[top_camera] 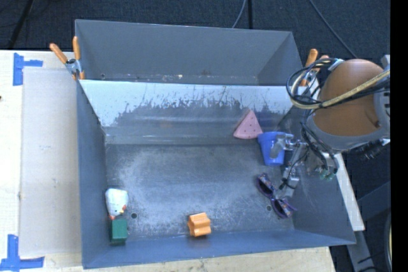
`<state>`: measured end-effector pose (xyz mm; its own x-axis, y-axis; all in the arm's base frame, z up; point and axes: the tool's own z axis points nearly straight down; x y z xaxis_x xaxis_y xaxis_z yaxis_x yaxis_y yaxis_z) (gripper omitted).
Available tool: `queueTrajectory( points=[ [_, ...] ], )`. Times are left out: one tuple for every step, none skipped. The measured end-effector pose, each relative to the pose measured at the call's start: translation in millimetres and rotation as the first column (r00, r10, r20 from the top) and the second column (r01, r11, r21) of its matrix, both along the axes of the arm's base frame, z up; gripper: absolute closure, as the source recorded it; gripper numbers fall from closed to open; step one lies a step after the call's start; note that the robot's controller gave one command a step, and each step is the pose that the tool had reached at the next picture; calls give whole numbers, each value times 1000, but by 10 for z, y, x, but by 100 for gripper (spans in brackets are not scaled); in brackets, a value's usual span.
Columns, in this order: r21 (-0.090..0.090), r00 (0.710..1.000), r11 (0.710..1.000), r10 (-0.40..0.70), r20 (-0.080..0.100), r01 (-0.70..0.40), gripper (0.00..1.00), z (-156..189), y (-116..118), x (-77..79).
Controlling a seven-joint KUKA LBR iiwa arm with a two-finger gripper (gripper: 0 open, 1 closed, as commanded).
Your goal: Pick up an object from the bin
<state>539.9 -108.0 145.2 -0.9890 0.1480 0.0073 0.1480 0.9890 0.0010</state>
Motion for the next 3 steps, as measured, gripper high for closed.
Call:
queueTrajectory(
  points=[
    [-2,1000,1000,0,6,0,0,-118,-204,-89],
    [0,1000,1000,-22,2,22,0,-482,-271,-141],
    [5,993,993,-122,3,122,100,-748,-334,-199]
  ],
)
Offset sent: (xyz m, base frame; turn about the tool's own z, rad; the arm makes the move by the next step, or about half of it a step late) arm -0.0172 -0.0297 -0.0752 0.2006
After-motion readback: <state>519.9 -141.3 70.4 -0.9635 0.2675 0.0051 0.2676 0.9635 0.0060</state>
